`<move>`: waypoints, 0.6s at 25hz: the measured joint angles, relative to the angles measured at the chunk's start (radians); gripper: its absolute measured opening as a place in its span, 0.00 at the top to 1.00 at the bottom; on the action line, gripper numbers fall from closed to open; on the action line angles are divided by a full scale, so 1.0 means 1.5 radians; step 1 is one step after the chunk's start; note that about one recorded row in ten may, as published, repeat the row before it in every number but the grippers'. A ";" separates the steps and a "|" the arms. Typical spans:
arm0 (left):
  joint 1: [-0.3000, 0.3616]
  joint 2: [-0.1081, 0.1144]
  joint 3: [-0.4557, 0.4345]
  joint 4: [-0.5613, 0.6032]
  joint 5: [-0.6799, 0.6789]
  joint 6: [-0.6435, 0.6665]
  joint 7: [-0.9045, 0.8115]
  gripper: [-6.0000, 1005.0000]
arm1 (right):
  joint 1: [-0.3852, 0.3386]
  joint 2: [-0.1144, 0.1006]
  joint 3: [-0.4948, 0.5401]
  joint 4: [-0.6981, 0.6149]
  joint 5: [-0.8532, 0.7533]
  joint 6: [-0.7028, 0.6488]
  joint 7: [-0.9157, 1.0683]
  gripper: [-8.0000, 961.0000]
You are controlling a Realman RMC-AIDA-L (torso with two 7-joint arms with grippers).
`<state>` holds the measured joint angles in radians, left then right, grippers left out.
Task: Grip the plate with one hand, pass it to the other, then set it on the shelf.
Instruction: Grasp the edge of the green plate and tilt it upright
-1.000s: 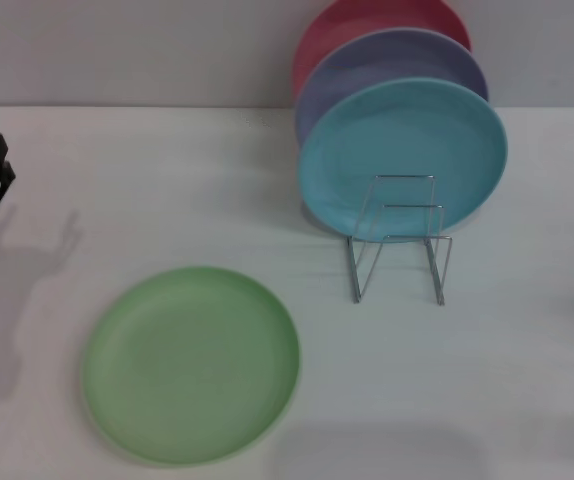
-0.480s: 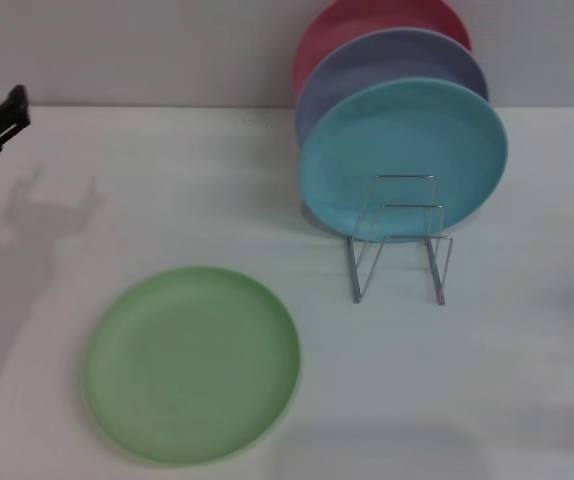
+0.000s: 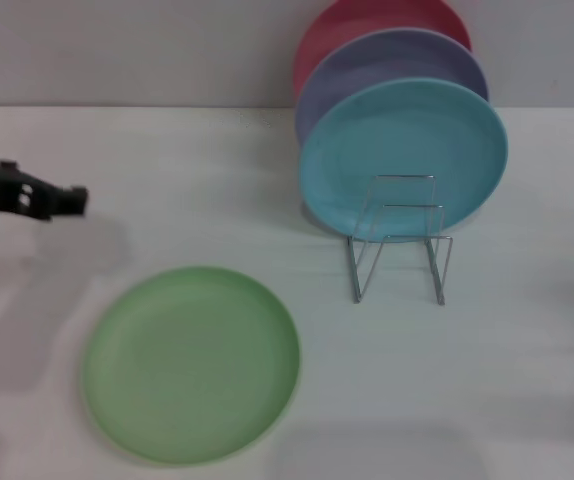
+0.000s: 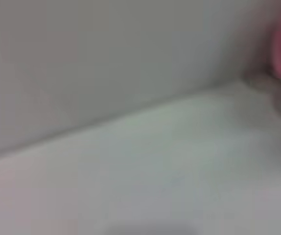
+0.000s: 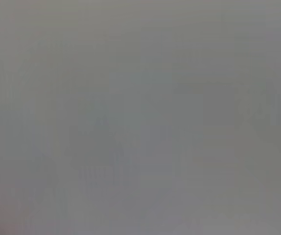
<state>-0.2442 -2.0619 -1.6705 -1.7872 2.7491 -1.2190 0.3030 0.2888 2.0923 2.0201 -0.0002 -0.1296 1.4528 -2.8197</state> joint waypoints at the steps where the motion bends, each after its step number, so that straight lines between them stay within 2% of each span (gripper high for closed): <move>1: 0.000 0.000 0.000 0.000 0.000 0.000 0.000 0.21 | 0.000 0.000 0.000 0.000 0.000 -0.002 0.000 0.14; 2: -0.015 0.000 0.000 0.015 -0.007 -0.035 0.001 0.21 | 0.000 0.000 0.000 0.000 0.000 -0.004 0.000 0.14; 6: -0.028 -0.001 0.010 0.043 -0.007 -0.068 0.002 0.22 | -0.001 0.000 -0.001 0.000 -0.002 -0.005 0.000 0.14; 8: -0.034 -0.002 0.020 0.060 -0.007 -0.076 0.001 0.22 | -0.001 0.000 -0.002 0.000 -0.002 -0.005 0.000 0.14; 9: -0.043 -0.002 0.028 0.093 -0.006 -0.080 0.000 0.22 | -0.002 0.000 -0.003 0.000 -0.003 -0.005 0.000 0.14; 15: -0.067 -0.002 0.028 0.164 -0.006 -0.089 0.000 0.24 | -0.002 0.000 -0.004 0.000 -0.003 -0.006 0.000 0.14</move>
<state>-0.3440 -2.0650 -1.6282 -1.5413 2.7404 -1.3523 0.3026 0.2864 2.0920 2.0141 0.0000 -0.1335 1.4444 -2.8194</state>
